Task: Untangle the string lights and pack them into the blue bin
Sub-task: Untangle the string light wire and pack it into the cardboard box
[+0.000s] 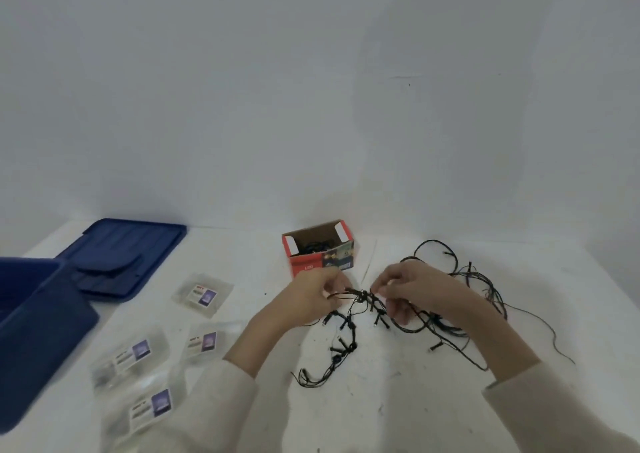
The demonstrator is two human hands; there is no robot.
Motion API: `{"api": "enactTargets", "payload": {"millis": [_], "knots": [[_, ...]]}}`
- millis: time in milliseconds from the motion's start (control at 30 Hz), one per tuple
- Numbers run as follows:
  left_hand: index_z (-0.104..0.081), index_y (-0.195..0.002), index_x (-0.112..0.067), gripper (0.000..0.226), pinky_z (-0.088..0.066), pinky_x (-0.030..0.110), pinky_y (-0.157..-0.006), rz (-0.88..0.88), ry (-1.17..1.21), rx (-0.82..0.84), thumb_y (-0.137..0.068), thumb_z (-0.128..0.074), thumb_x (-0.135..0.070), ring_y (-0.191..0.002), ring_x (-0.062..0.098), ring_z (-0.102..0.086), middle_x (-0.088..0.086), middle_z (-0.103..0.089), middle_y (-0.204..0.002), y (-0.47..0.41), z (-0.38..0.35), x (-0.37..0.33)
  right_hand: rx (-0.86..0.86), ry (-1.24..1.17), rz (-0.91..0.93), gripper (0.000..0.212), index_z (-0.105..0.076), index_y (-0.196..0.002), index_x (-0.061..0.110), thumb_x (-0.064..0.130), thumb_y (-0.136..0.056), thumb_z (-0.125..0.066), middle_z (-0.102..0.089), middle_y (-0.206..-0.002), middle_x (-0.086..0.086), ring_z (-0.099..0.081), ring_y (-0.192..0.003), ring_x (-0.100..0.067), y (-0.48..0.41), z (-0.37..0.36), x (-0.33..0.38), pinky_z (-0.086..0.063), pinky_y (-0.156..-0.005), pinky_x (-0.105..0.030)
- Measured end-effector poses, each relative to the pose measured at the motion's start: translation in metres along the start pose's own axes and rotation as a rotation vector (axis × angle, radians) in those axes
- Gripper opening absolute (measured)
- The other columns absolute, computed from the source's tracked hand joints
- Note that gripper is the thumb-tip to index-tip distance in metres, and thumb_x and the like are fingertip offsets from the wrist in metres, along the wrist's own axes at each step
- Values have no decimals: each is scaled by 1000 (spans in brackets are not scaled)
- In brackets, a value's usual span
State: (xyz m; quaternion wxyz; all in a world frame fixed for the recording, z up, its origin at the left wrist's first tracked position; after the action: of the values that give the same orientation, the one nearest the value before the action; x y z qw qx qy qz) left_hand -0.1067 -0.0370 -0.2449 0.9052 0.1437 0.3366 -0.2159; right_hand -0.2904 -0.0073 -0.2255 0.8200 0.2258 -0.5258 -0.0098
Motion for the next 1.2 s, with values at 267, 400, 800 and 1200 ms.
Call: {"api": "enactTargets", "payload": {"millis": [267,400,800,1200], "knots": [[-63,-92,-12,24,-43,24,-70,19,-311,183,-82,-68,-34,-81,14,-53,0,-59,-93,5,-12,-10,-157,265,-114,17,-58,-89,-3,1,-94,-41,-66,-64,-11,-63,-43,-15,-10,15,-6,-50,-43,-20],[-60,-90,-12,35,-38,26,-62,215,-491,390,-77,-69,-43,-77,19,-52,4,-61,-92,11,-35,7,-246,188,-69,18,-56,-85,6,5,-94,-41,-65,-62,-10,-59,-39,-15,-10,20,-3,-45,-42,-20],[-57,-78,-4,29,-34,24,-58,18,-50,105,-89,-59,-30,-61,15,-45,3,-55,-70,-9,69,-39,-289,-226,296,17,-64,-87,7,13,-94,-50,-58,-60,-3,-46,-47,-12,31,58,69,-37,-44,-20],[-60,-92,-12,31,-31,16,-49,47,590,346,-98,-38,-32,-58,8,-35,1,-64,-72,-33,128,-139,-202,32,379,18,-72,-77,11,14,-88,-58,-50,-48,2,-41,-46,-11,56,77,154,-33,-48,-21]]}}
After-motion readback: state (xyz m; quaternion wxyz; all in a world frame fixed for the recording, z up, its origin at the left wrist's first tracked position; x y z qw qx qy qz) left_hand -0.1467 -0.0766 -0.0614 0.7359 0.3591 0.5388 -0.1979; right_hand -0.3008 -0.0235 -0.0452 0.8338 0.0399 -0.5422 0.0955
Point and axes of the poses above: each hand's wrist, its own y-axis away from the middle knuckle, its own z-axis out of the back of the hand, x = y × z, the point moved 2 cm from there along -y, towards the middle knuckle
